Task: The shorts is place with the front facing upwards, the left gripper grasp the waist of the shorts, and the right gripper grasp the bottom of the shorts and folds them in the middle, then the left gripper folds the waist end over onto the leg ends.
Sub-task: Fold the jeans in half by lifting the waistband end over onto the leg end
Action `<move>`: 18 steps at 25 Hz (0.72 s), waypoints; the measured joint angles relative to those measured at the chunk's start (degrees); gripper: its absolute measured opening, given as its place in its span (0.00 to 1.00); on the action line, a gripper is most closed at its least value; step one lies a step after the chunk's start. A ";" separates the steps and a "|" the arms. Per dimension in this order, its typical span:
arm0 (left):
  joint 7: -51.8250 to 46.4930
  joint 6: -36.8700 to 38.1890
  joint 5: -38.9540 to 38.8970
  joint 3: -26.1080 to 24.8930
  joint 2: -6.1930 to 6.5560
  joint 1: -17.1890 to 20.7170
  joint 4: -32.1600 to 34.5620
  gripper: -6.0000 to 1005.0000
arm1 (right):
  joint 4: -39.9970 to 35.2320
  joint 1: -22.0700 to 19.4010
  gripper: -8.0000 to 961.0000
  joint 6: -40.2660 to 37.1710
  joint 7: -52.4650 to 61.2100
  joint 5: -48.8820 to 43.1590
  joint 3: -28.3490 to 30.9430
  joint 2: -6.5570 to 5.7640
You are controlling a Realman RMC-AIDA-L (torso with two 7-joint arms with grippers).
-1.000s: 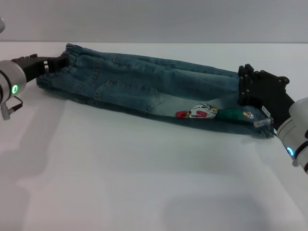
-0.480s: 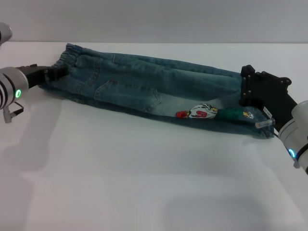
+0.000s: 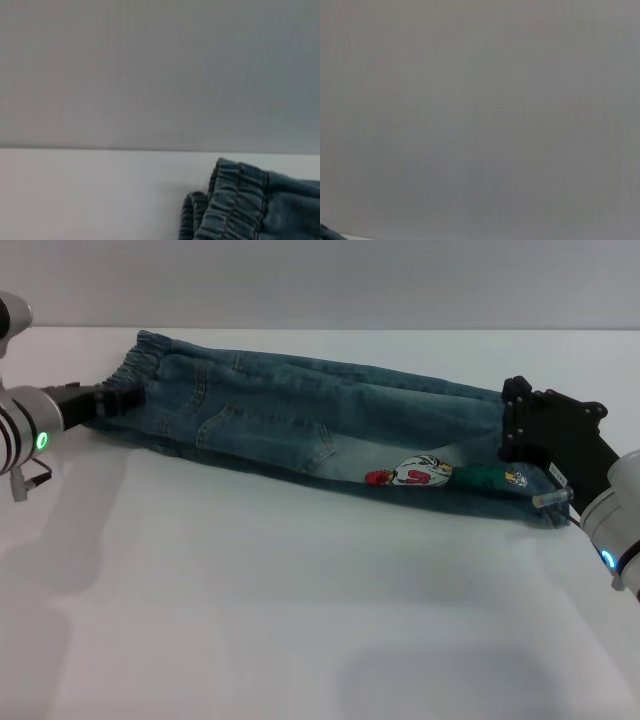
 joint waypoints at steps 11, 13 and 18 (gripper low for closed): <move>-0.08 -0.74 -0.02 -0.01 0.02 -0.52 1.08 0.85 | 0.75 -0.19 0.01 0.32 -0.01 0.00 0.00 0.00; -0.18 -0.89 -0.02 -0.03 -0.01 -0.03 0.14 0.85 | 0.77 -0.27 0.01 0.36 -0.02 0.00 0.00 0.00; -0.07 -0.48 0.60 -0.97 -0.07 0.20 -0.14 0.85 | 0.77 -0.48 0.01 0.51 -0.10 0.00 0.00 0.00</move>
